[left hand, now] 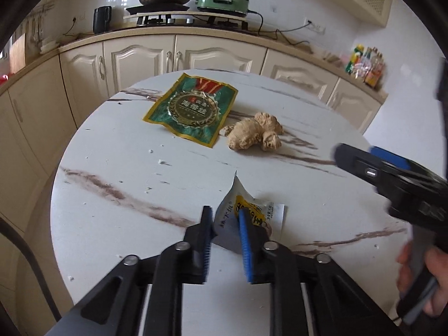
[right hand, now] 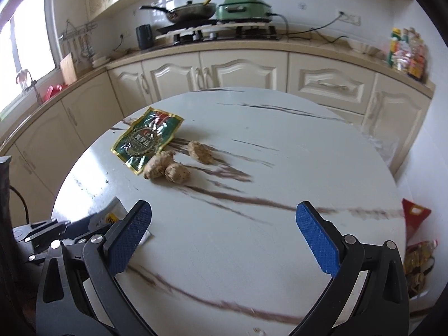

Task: Collect trash
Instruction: 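Grasp the yellow-labelled white wrapper with the left tool while the right tool grasps the large ginger root, then carry the wrapper and ginger over the blue bin and open both tools, then bring both open tools back to the table, then grasp the green-gold packet with the left tool while the right tool grasps the small ginger piece, then carry the packet and ginger over the blue bin and open both tools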

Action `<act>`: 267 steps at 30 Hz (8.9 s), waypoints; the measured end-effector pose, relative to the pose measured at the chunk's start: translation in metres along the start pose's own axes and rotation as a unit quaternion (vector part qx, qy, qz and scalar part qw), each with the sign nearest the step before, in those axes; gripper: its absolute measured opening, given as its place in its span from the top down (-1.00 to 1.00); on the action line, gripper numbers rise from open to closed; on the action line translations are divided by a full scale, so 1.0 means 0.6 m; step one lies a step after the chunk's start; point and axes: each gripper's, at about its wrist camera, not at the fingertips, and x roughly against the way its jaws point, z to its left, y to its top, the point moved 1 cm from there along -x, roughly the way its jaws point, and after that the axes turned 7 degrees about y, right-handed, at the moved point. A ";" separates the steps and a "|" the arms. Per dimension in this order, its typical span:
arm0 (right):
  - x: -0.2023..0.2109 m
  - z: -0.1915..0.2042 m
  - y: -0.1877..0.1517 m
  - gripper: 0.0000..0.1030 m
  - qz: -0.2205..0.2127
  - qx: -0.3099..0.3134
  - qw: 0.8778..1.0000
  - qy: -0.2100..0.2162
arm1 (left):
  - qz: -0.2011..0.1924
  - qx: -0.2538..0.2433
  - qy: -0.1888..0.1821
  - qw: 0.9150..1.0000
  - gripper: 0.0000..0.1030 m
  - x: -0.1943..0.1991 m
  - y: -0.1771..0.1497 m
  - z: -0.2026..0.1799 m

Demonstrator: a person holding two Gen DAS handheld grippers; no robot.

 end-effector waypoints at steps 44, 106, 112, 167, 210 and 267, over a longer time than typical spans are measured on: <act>0.016 0.207 0.046 -0.16 0.013 0.117 0.984 0.134 | -0.128 0.080 -0.006 0.988 0.97 0.310 -0.067 0.135; -0.282 0.623 -0.156 -0.66 0.165 0.178 0.946 0.215 | 0.009 0.271 0.208 0.940 -0.05 0.242 -0.179 0.533; -0.128 0.601 -0.111 -0.87 0.077 0.185 0.954 0.222 | -0.081 0.235 0.244 0.937 -0.23 0.356 -0.131 0.439; 0.372 0.135 0.005 -1.00 -0.223 0.069 0.972 0.003 | -0.223 0.037 0.146 0.963 -0.99 0.357 -0.105 -0.033; -0.207 -0.033 0.105 0.53 0.095 0.087 0.987 0.093 | -0.005 0.024 0.081 0.996 -0.98 -0.201 0.254 0.103; -0.202 0.052 0.098 0.56 0.082 0.085 0.986 0.122 | -0.024 0.045 -0.075 0.996 0.93 -0.159 0.250 0.085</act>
